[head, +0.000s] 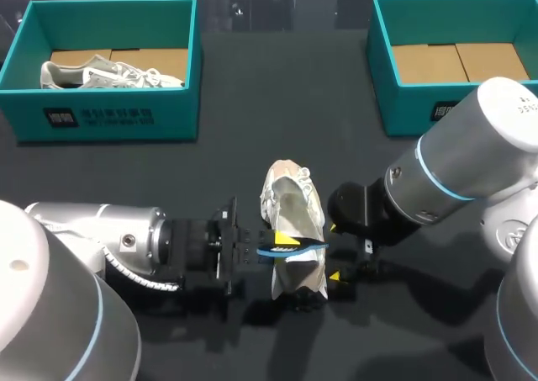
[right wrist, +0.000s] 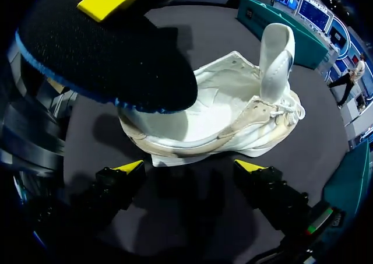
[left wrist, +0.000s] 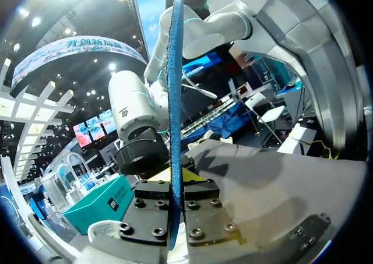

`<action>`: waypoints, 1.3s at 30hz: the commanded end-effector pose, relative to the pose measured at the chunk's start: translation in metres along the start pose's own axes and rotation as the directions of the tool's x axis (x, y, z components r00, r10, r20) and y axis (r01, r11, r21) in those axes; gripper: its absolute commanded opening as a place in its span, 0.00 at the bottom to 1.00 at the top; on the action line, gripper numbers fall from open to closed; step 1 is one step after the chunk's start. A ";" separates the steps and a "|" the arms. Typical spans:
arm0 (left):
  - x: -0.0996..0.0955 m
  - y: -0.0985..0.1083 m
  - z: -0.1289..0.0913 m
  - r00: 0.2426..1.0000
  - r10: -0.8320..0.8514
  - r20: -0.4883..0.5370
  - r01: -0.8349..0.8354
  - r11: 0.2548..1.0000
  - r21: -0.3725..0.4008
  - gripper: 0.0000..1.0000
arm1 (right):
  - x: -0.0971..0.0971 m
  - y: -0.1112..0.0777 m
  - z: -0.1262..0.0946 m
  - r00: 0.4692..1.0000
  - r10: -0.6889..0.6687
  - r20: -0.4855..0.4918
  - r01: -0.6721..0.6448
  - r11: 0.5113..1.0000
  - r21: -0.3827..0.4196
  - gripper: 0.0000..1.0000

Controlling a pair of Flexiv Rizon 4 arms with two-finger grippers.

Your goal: Take the shoe out of the shoebox, open the shoe tongue, remove and reinsert the insole, then place the shoe into the shoebox

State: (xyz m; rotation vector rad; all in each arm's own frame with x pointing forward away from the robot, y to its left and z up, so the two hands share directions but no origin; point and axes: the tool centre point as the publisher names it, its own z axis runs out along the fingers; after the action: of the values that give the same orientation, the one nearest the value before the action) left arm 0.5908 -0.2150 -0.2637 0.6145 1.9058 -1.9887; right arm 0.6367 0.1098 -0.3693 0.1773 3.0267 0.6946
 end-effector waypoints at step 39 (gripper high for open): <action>-0.006 0.047 0.017 0.988 -0.108 0.109 0.116 0.991 -0.066 0.00 | 0.001 -0.001 -0.001 1.000 0.000 0.002 0.000 1.000 -0.001 1.00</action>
State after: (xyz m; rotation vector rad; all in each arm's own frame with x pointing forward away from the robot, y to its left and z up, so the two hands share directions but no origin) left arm 0.6166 -0.2299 -0.2968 0.3858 1.9812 -1.9653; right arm 0.6367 0.1098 -0.3693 0.1774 3.0267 0.6947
